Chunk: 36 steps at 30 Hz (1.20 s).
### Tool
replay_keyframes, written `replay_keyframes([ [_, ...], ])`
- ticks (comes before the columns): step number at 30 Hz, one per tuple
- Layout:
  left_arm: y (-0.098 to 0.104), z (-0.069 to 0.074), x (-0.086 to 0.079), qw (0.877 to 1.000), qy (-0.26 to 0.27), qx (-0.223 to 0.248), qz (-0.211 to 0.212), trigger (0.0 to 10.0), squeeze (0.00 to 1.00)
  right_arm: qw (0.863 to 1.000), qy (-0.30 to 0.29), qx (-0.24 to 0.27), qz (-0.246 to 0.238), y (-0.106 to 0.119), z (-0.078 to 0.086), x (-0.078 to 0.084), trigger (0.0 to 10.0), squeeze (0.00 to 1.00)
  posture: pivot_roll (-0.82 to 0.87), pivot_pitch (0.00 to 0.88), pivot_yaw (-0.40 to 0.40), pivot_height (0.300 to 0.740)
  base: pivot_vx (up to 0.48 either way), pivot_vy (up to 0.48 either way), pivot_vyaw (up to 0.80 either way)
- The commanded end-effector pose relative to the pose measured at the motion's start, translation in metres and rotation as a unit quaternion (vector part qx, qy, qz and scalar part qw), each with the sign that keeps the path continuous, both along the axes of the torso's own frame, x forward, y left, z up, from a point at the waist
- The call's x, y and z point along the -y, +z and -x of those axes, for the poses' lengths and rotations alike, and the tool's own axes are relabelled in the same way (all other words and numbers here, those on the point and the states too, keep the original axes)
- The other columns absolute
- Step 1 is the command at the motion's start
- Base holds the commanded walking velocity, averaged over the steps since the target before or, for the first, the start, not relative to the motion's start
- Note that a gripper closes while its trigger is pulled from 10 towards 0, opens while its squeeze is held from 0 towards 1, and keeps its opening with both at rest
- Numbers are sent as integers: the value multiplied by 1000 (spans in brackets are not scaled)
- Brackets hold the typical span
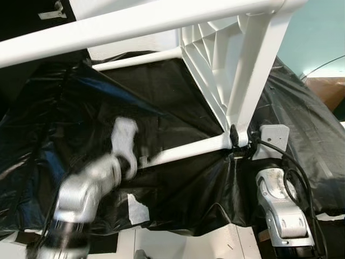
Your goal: Building children table
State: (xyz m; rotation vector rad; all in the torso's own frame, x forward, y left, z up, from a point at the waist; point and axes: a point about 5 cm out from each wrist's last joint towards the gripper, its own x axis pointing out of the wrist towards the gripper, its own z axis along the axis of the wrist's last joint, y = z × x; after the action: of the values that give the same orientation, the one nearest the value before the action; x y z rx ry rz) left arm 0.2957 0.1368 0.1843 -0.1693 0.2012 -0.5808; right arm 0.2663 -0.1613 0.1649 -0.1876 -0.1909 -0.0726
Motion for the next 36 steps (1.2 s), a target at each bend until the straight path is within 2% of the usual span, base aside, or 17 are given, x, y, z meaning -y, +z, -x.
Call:
replay_keyframes([
  [1,27,-8,-7,995,28,47,80,10000,0,1000,0,-4,3,-2,1,1,10000,0,-28,58,-3,740,0,0,0],
  [2,30,-10,-7,994,28,50,95,10000,0,1000,1,-5,4,-2,1,0,10000,0,-28,58,-3,740,0,0,0],
  [3,16,-18,-1,996,47,20,71,10000,0,1000,2,-6,4,-3,0,0,10000,0,-29,53,-2,740,0,0,0],
  [6,-17,-23,10,996,69,-62,16,10000,0,1000,2,-3,7,-1,-1,0,10000,0,-36,50,0,740,0,0,0],
  [10,-49,-6,42,990,-9,-138,-21,10000,0,1000,-5,-3,10,-1,0,4,10000,0,-35,60,0,740,0,0,0],
  [12,-57,-4,48,987,-27,-157,-33,10000,0,1000,-5,-3,10,-1,1,3,10000,0,-35,62,0,740,0,0,0],
  [16,-75,-1,43,979,-25,-186,-73,10000,0,1000,-9,-2,8,-1,0,5,10000,0,-35,65,6,740,0,0,0],
  [19,-87,19,31,967,-74,-226,-91,10000,0,1000,-15,-1,10,0,1,8,10000,0,-41,67,8,740,0,0,0],
  [21,-90,36,12,958,-104,-256,-79,10000,0,1000,-20,0,12,1,2,11,10000,0,-45,68,3,740,0,0,0],
  [26,-81,34,15,963,-111,-236,-71,10000,0,1000,-13,0,18,3,1,10,10000,0,-44,70,-7,740,0,0,0],
  [28,-76,20,22,977,-75,-192,-52,10000,0,1000,-14,-1,18,3,1,10,10000,0,-50,68,-9,740,0,0,0],
  [30,-69,12,24,983,-61,-166,-46,10000,0,1000,-14,-1,18,3,1,10,10000,0,-49,65,-8,740,0,0,0],
  [32,-43,-7,33,994,-25,-103,-1,10000,0,1000,-13,-1,17,2,0,9,10000,0,-52,56,-7,740,0,0,0],
  [33,-16,-19,34,997,-1,-53,62,10000,0,1000,-12,1,15,3,-1,7,10000,0,-53,55,-5,740,0,0,0],
  [34,4,-25,31,993,18,-14,115,10000,0,1000,-12,2,15,3,-1,5,10000,0,-55,54,-1,740,0,0,0],
  [35,27,-27,23,981,30,32,189,10000,0,1000,-11,3,13,3,-1,5,10000,0,-56,55,1,740,0,0,0],
  [36,38,-27,17,971,34,63,226,10000,0,1000,-12,1,11,2,0,4,10000,0,-54,55,4,740,0,0,0],
])
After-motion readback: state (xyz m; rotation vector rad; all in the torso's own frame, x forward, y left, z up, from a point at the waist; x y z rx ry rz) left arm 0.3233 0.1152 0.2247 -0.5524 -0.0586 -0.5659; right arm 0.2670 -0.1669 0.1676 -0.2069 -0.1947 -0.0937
